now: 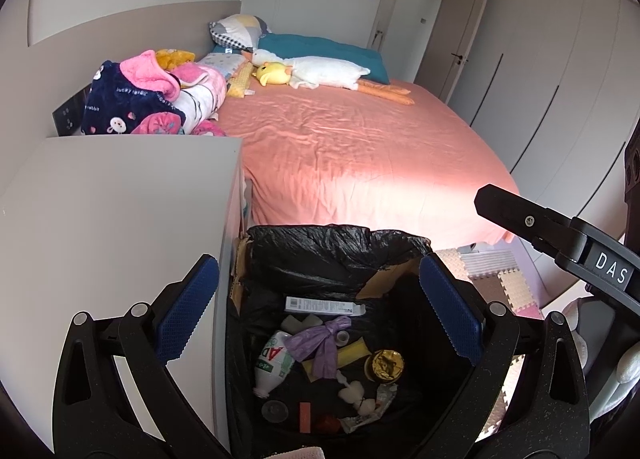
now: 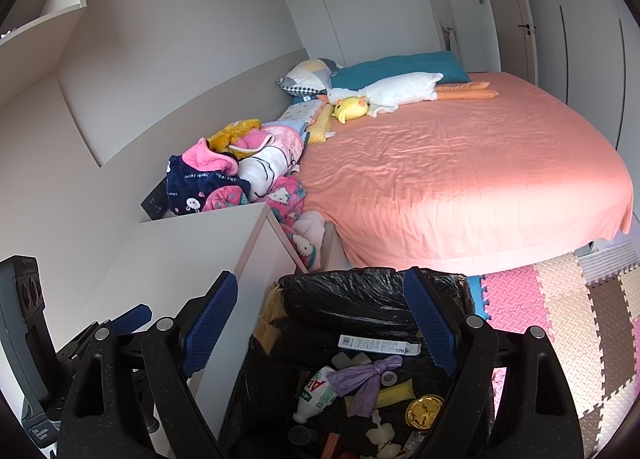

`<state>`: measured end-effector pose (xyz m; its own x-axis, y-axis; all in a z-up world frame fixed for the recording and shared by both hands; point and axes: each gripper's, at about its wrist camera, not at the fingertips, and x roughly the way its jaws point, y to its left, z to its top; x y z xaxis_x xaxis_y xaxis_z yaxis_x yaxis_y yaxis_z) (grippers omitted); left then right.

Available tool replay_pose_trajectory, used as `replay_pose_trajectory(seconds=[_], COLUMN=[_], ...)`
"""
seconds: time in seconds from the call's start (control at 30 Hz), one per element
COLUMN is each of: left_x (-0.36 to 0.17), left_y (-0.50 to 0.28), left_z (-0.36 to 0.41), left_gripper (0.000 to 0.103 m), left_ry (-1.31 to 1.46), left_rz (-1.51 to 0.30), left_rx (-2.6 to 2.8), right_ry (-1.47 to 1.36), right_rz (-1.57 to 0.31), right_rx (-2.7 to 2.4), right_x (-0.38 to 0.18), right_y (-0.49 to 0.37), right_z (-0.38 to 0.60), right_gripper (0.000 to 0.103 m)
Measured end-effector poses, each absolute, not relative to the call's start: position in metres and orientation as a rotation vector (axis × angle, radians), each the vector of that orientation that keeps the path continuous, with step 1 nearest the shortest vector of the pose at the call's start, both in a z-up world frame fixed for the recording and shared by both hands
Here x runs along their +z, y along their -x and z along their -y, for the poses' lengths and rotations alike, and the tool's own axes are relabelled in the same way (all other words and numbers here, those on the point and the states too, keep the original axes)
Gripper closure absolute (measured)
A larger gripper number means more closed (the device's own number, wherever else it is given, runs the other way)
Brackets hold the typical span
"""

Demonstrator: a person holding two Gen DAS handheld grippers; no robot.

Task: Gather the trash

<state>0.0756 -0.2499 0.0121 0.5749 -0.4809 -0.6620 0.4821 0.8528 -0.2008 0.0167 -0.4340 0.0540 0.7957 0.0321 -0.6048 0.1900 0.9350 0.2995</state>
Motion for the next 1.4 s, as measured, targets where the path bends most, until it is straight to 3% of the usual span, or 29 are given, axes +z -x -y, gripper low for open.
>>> replay_pose_trajectory(seconds=[1.4], left_x=[0.0119], left_y=[-0.0726], left_z=[0.2529], left_gripper=[0.007], left_ry=[-0.049], left_rz=[-0.748], left_rx=[-0.568], right_ry=[-0.357], right_rz=[-0.652], right_rx=[-0.086], right_x=[0.0473], right_y=[-0.0156], right_z=[0.4355], right_gripper=[0.018])
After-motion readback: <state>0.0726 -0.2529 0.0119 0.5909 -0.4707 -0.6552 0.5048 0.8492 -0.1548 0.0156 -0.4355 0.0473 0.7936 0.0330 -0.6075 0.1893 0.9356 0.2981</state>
